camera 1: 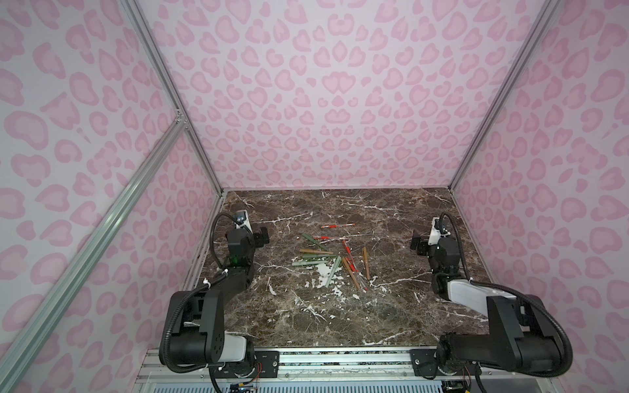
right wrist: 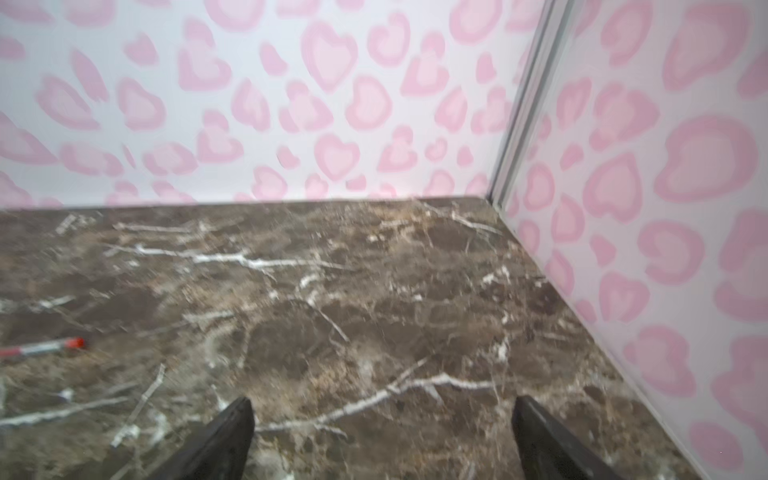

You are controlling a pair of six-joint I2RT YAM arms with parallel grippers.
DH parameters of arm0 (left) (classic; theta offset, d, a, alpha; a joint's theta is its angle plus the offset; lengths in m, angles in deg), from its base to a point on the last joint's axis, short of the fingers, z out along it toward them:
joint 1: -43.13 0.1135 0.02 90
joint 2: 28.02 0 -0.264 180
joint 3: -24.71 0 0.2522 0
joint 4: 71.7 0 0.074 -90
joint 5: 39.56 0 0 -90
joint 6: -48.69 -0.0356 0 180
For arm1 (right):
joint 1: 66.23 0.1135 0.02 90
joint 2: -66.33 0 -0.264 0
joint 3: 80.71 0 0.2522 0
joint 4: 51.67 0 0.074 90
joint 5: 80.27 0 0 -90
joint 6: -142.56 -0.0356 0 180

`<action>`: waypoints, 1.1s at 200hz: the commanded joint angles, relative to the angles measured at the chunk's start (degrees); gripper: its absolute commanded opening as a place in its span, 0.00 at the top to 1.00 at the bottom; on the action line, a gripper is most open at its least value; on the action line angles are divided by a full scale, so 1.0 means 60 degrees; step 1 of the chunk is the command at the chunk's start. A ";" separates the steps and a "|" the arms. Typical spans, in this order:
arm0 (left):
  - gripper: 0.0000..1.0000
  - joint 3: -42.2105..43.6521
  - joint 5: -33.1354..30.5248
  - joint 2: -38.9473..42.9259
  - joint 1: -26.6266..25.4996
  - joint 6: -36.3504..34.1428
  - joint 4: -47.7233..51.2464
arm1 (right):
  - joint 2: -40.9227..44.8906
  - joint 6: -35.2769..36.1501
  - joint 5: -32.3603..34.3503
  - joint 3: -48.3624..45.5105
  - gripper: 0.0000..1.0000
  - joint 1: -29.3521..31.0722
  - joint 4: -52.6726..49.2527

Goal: Open the pen caps

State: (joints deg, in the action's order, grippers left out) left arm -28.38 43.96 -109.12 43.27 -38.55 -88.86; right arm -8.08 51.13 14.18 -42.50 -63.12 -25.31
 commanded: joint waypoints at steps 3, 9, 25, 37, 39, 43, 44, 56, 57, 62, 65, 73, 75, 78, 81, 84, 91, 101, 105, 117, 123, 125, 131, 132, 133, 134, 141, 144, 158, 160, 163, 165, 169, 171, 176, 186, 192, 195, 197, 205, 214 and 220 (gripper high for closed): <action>0.03 -0.1750 0.0355 0.0255 -0.0007 -0.0124 0.4244 | 0.0827 -0.0753 0.0187 0.0358 0.01 0.0478 -0.2484; 0.03 -0.2094 0.0600 0.0457 -0.0008 -0.0025 0.4719 | 0.0932 -0.0980 0.0315 0.0574 0.03 0.0710 -0.3062; 0.03 -0.2755 0.1093 0.0998 -0.0016 0.0435 0.5875 | 0.0860 -0.1816 0.0599 0.1423 0.07 0.1353 -0.4965; 0.03 -0.3024 0.1417 0.1351 -0.0024 0.0842 0.6664 | 0.0582 -0.2592 0.0586 0.2239 0.08 0.1831 -0.6590; 0.03 -0.3036 0.1530 0.1415 -0.0016 0.0894 0.6765 | 0.0526 -0.2710 0.0568 0.2382 0.08 0.1907 -0.6845; 0.03 -0.3000 0.1852 0.1541 0.0013 0.0926 0.6893 | 0.0418 -0.2947 0.0592 0.2610 0.09 0.2076 -0.7330; 0.03 -0.2976 0.1949 0.1574 0.0017 0.0914 0.6924 | 0.0397 -0.2995 0.0599 0.2681 0.09 0.2133 -0.7440; 0.03 -0.2532 0.3069 0.1962 0.0133 0.0577 0.6922 | 0.0076 -0.3638 0.0636 0.3245 0.10 0.2623 -0.8605; 0.03 -0.2493 0.3100 0.1990 0.0135 0.0556 0.6931 | 0.0050 -0.3692 0.0636 0.3291 0.11 0.2649 -0.8678; 0.02 -0.2333 0.3305 0.2123 0.0193 0.0473 0.6981 | -0.0080 -0.3874 0.0597 0.3441 0.12 0.2868 -0.9062; 0.03 -0.2241 0.3367 0.2177 0.0214 0.0443 0.7022 | -0.0161 -0.4004 0.0592 0.3561 0.13 0.2973 -0.9307; 0.03 -0.2066 0.3462 0.2299 0.0234 0.0340 0.7215 | -0.0360 -0.4403 0.0589 0.3830 0.14 0.3273 -0.9851; 0.03 -0.2031 0.3488 0.2319 0.0228 0.0296 0.7283 | -0.0405 -0.4503 0.0562 0.3871 0.14 0.3344 -0.9942; 0.03 -0.1994 0.3534 0.2348 0.0227 0.0227 0.7384 | -0.0475 -0.4630 0.0526 0.3928 0.15 0.3476 -1.0083; 0.03 -0.1955 0.3604 0.2374 0.0226 0.0132 0.7462 | -0.0544 -0.4713 0.0444 0.3968 0.16 0.3593 -1.0178; 0.02 -0.1928 0.3675 0.2394 0.0236 0.0075 0.7565 | -0.0626 -0.4795 0.0381 0.4026 0.18 0.3705 -1.0261; 0.03 -0.1838 0.3825 0.2457 0.0225 -0.0082 0.7735 | -0.0784 -0.4994 0.0289 0.4135 0.20 0.3998 -1.0457; 0.03 -0.1691 0.3994 0.2561 0.0230 -0.0138 0.7829 | -0.0975 -0.5250 0.0275 0.4322 0.21 0.4349 -1.0714; 0.03 -0.1633 0.4079 0.2607 0.0246 -0.0163 0.7833 | -0.1062 -0.5326 0.0284 0.4415 0.22 0.4491 -1.0802; 0.03 -0.1479 0.4349 0.2703 0.0248 -0.0284 0.7794 | -0.1351 -0.5476 0.0312 0.4666 0.26 0.4837 -1.1002; 0.02 -0.1405 0.4399 0.2720 0.0241 -0.0285 0.7718 | -0.1504 -0.5533 0.0315 0.4784 0.27 0.4959 -1.1086; 0.03 -0.1386 0.4404 0.2721 0.0240 -0.0285 0.7695 | -0.1581 -0.5555 0.0317 0.4831 0.28 0.4989 -1.1111; 0.02 -0.1335 0.4423 0.2708 0.0245 -0.0299 0.7621 | -0.1758 -0.5582 0.0284 0.4936 0.30 0.5081 -1.1154; 0.02 -0.1330 0.4429 0.2700 0.0250 -0.0299 0.7617 | -0.1790 -0.5580 0.0270 0.4957 0.31 0.5101 -1.1154; 0.02 -0.1321 0.4424 0.2688 0.0252 -0.0307 0.7608 | -0.1835 -0.5578 0.0262 0.4968 0.31 0.5118 -1.1154; 0.02 -0.1323 0.4422 0.2683 0.0253 -0.0311 0.7596 | -0.1872 -0.5585 0.0258 0.4980 0.32 0.5119 -1.1154; 0.03 -0.1297 0.4405 0.2641 0.0251 -0.0328 0.7533 | -0.2134 -0.5518 0.0195 0.5098 0.34 0.5184 -1.1154; 0.03 -0.1289 0.4405 0.2614 0.0251 -0.0340 0.7510 | -0.2253 -0.5478 0.0165 0.5151 0.35 0.5183 -1.1169; 0.03 -0.1349 0.4449 0.2495 0.0240 -0.0402 0.7498 | -0.2799 -0.5437 0.0152 0.5426 0.39 0.5184 -1.1407; 0.02 -0.1364 0.4456 0.2489 0.0240 -0.0406 0.7497 | -0.2868 -0.5432 0.0149 0.5449 0.39 0.5184 -1.1433; 0.03 -0.1374 0.4463 0.2467 0.0242 -0.0408 0.7497 | -0.2963 -0.5401 0.0139 0.5499 0.40 0.5191 -1.1466; 0.02 -0.1382 0.4464 0.2459 0.0240 -0.0404 0.7497 | -0.3030 -0.5401 0.0116 0.5537 0.40 0.5182 -1.1474; 0.03 -0.1384 0.4491 0.2450 0.0249 -0.0391 0.7500 | -0.3147 -0.5392 0.0062 0.5573 0.41 0.5190 -1.1490; 0.03 -0.1399 0.4500 0.2444 0.0253 -0.0381 0.7508 | -0.3200 -0.5391 0.0023 0.5596 0.42 0.5186 -1.1480; 0.02 -0.1430 0.4541 0.2410 0.0233 -0.0339 0.7493 | -0.3325 -0.5397 -0.0070 0.5614 0.43 0.5180 -1.1455; 0.03 -0.1474 0.4668 0.2378 0.0226 -0.0265 0.7483 | -0.3553 -0.5441 -0.0272 0.5649 0.44 0.5183 -1.1336; 0.02 -0.1502 0.4737 0.2342 0.0229 -0.0238 0.7461 | -0.3678 -0.5466 -0.0390 0.5680 0.45 0.5187 -1.1263; 0.03 -0.1516 0.4773 0.2320 0.0213 -0.0217 0.7457 | -0.3742 -0.5473 -0.0432 0.5718 0.45 0.5197 -1.1234; 0.03 -0.1523 0.4783 0.2306 0.0219 -0.0202 0.7443 | -0.3771 -0.5467 -0.0465 0.5727 0.46 0.5187 -1.1222; 0.02 -0.1584 0.4830 0.2255 0.0193 -0.0169 0.7458 | -0.3960 -0.5469 -0.0515 0.5809 0.48 0.5194 -1.1191; 0.02 -0.1631 0.4872 0.2178 0.0172 -0.0153 0.7460 | -0.4171 -0.5440 -0.0549 0.5939 0.49 0.5195 -1.1213; 0.02 -0.1675 0.4888 0.2144 0.0141 -0.0155 0.7481 | -0.4277 -0.5409 -0.0590 0.6031 0.50 0.5218 -1.1200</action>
State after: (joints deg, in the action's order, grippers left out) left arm -37.24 71.39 -95.50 44.50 -39.79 -43.07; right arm -31.49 18.71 12.41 -7.60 -32.10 -92.10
